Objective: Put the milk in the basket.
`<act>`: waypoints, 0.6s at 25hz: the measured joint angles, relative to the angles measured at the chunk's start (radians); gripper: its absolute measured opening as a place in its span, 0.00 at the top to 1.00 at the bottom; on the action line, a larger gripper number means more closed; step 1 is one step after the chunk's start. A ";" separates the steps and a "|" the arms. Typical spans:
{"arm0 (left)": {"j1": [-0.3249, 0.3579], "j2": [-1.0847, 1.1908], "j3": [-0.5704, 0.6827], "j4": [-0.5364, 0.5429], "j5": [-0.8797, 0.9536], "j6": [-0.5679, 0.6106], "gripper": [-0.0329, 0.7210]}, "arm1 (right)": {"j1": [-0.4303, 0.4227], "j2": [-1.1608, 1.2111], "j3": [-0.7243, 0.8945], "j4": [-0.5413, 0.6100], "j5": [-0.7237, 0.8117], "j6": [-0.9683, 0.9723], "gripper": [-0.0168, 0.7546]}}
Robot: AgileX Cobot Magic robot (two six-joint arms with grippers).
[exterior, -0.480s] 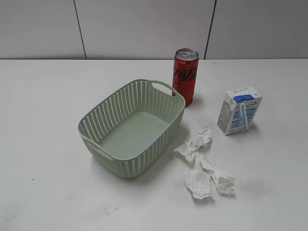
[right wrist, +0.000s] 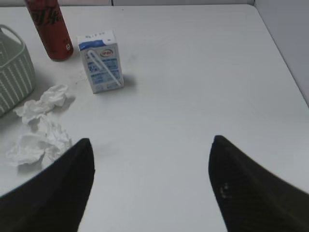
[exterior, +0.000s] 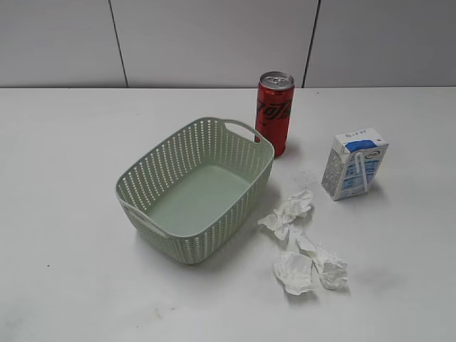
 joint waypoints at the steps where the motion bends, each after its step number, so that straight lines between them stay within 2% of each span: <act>1: 0.000 0.000 0.000 0.000 0.000 0.000 0.64 | 0.000 0.019 -0.010 0.008 -0.008 0.001 0.21; 9: 0.000 0.000 0.000 0.000 0.000 0.000 0.64 | 0.000 0.367 -0.053 0.042 -0.035 0.135 0.21; 15: 0.000 0.000 0.000 0.000 0.000 0.000 0.64 | 0.000 0.720 -0.162 0.112 -0.090 0.181 0.21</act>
